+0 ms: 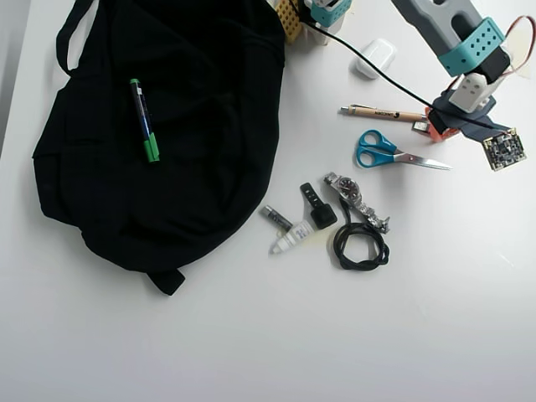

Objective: Put the usb stick into the black bag

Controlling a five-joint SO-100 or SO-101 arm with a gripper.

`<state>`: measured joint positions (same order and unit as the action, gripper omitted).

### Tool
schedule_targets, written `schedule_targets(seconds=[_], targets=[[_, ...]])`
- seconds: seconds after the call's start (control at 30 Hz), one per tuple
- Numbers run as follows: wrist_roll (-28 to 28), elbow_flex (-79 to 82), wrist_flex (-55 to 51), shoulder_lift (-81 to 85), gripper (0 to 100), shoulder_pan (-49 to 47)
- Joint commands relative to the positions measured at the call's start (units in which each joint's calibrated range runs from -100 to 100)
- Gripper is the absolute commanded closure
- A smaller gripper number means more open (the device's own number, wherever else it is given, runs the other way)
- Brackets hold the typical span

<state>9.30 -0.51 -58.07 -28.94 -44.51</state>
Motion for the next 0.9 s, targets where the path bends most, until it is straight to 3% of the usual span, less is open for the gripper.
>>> schedule_targets(seconds=[0.0,0.27,0.4,0.57,0.87], targets=[[-0.2,0.2,-0.4,0.2,98,-0.6],[-0.2,0.2,-0.4,0.3,97,-0.8],[-0.6,-0.7,-0.6,1.3,86,-1.6],[-2.9,-1.2,-0.7,1.6,81,-1.6],[-4.7,-6.5,-10.9,1.6,81,-2.6]])
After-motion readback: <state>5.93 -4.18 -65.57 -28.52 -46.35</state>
